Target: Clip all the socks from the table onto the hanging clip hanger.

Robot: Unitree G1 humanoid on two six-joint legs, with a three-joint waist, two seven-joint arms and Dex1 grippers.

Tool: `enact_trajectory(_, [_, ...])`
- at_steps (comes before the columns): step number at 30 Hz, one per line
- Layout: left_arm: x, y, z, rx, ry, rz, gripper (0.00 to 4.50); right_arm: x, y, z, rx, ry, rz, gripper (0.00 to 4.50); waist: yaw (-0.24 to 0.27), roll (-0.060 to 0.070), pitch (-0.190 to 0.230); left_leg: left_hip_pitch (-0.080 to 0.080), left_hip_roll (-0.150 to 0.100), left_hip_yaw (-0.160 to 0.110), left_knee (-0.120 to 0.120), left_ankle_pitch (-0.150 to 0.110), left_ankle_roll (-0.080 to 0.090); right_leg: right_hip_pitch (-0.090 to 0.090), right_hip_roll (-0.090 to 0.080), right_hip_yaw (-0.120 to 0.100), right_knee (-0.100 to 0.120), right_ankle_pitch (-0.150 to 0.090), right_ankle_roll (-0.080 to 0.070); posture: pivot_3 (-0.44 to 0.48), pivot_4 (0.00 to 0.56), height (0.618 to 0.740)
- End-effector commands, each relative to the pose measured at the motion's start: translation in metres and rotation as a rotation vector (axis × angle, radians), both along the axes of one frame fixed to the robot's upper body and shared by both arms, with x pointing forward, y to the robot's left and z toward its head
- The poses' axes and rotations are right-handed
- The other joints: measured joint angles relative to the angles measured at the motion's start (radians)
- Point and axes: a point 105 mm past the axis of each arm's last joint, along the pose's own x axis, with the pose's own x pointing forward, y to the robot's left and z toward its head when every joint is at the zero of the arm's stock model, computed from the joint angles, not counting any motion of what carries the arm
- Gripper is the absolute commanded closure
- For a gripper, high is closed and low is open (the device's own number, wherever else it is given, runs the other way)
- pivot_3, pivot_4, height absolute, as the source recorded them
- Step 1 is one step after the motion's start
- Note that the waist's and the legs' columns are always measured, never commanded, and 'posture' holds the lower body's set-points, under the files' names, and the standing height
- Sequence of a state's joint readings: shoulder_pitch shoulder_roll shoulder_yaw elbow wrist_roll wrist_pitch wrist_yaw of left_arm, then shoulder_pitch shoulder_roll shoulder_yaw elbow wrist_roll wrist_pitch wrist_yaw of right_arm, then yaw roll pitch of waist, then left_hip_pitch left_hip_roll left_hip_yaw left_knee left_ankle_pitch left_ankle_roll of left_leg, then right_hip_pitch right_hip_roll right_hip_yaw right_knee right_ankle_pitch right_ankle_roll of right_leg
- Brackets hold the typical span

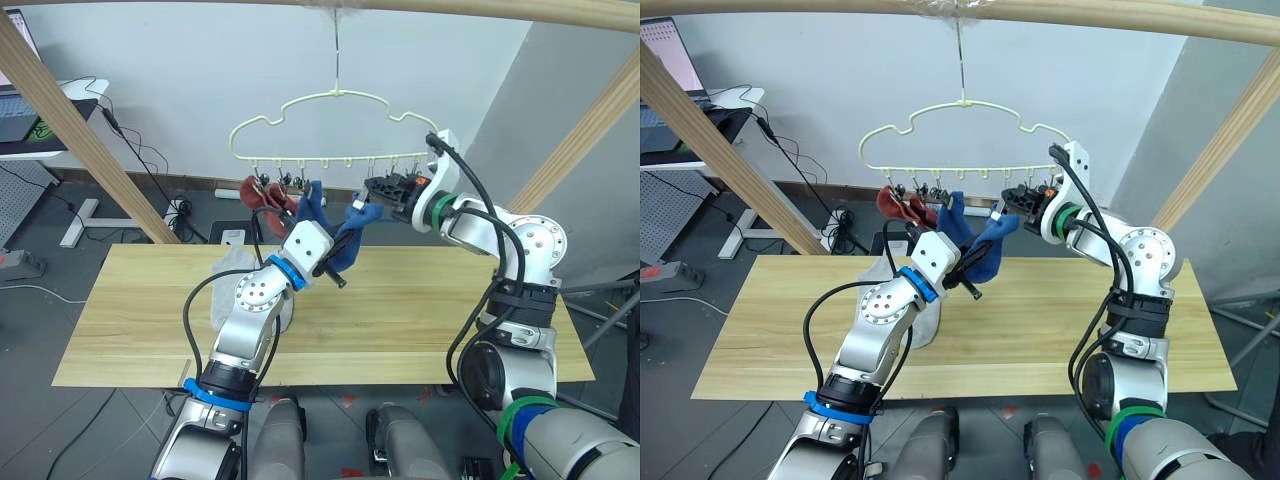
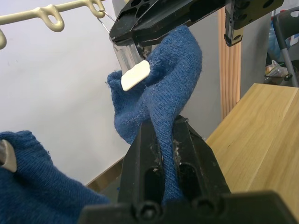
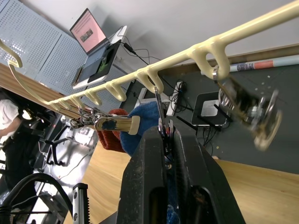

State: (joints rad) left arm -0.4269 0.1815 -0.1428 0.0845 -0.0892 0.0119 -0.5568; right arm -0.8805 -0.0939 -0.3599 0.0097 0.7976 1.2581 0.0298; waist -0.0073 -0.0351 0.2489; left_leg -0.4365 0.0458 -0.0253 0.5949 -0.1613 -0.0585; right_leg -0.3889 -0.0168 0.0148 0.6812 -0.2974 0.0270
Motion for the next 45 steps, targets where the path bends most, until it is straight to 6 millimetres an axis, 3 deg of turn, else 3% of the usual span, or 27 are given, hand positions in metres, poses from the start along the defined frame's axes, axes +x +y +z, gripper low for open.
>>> enact_trajectory(1, [-0.005, -0.005, 0.017, -0.024, -0.067, -0.023, 4.5, 0.001, -0.008, -0.013, -0.037, 0.029, -0.03, 3.86, 0.0, 0.0, 0.0, 0.0, 0.0, 0.0, 0.0, 0.0, 0.0, 0.0, 0.0, 0.0, 0.0, 0.0, 0.0, 0.01, 0.222, 0.74])
enact_trajectory(8, [-0.005, -0.006, 0.015, -0.024, -0.057, -0.032, 4.5, 0.004, -0.013, -0.008, 0.018, 0.025, -0.031, 1.34, -0.003, 0.001, 0.001, -0.001, 0.0, 0.001, -0.001, 0.0, 0.0, -0.001, 0.0, 0.0, 0.0, 0.0, 0.0, 0.008, 0.22, 0.74])
enact_trajectory(12, [-0.004, -0.008, 0.012, -0.015, -0.032, -0.052, 4.5, 0.004, -0.028, 0.007, 0.142, 0.022, -0.047, 0.05, -0.005, 0.001, 0.001, -0.001, 0.0, 0.0, -0.001, 0.0, 0.0, -0.001, 0.0, 0.0, 0.0, 0.0, 0.0, 0.004, 0.218, 0.74])
enact_trajectory(18, [-0.002, -0.008, 0.0, -0.015, 0.036, -0.082, 4.5, -0.025, -0.035, 0.028, 0.184, -0.066, 0.097, 0.05, -0.009, 0.002, 0.001, -0.001, 0.0, 0.001, -0.001, 0.0, 0.0, -0.001, 0.0, 0.0, -0.001, 0.0, 0.0, -0.013, 0.216, 0.74])
enact_trajectory(25, [-0.007, 0.011, -0.017, -0.072, 0.208, -0.13, 2.47, -0.048, -0.034, 0.002, -0.053, -0.168, 0.064, 0.0, -0.028, 0.002, 0.001, -0.001, 0.0, 0.0, -0.001, 0.0, 0.0, -0.001, 0.001, 0.001, -0.001, 0.0, 0.0, -0.025, 0.216, 0.74])
enact_trajectory(33, [-0.033, 0.058, -0.025, -0.046, 0.376, -0.138, 0.06, -0.039, -0.025, -0.021, -0.159, -0.295, -0.063, 0.0, -0.045, 0.002, 0.001, 0.0, 0.003, 0.0, -0.001, 0.0, 0.0, -0.002, 0.004, 0.001, 0.0, -0.003, 0.004, 0.015, 0.214, 0.74])
enact_trajectory(38, [-0.046, 0.077, -0.013, -0.064, 0.428, -0.088, 0.01, -0.031, -0.022, -0.028, -0.266, -0.408, -0.139, 0.0, -0.029, 0.002, 0.001, 0.0, 0.001, 0.0, -0.001, 0.0, 0.0, -0.002, 0.002, 0.001, -0.001, -0.003, 0.005, 0.051, 0.21, 0.74])
enact_trajectory(41, [-0.049, 0.084, -0.002, -0.101, 0.453, -0.047, 0.0, -0.027, -0.02, -0.028, -0.302, -0.473, -0.186, 0.6, -0.021, 0.002, 0.001, 0.0, 0.002, 0.0, -0.001, 0.0, 0.0, -0.002, 0.001, 0.001, 0.0, -0.003, 0.005, 0.071, 0.208, 0.74])
enact_trajectory(44, [-0.05, 0.094, 0.014, -0.146, 0.404, 0.01, 0.0, -0.02, -0.018, -0.022, -0.366, -0.556, -0.247, 1.65, -0.018, 0.002, 0.001, 0.0, 0.002, 0.0, -0.001, 0.0, 0.0, -0.002, 0.001, 0.001, 0.0, -0.003, 0.005, 0.075, 0.206, 0.74])
enact_trajectory(45, [-0.049, 0.098, 0.016, -0.145, 0.385, 0.036, 0.0, -0.019, -0.017, -0.021, -0.377, -0.575, -0.264, 1.65, -0.017, 0.002, 0.001, 0.0, 0.002, 0.0, -0.001, 0.0, 0.0, -0.001, 0.001, 0.001, 0.0, -0.003, 0.005, 0.083, 0.207, 0.74])
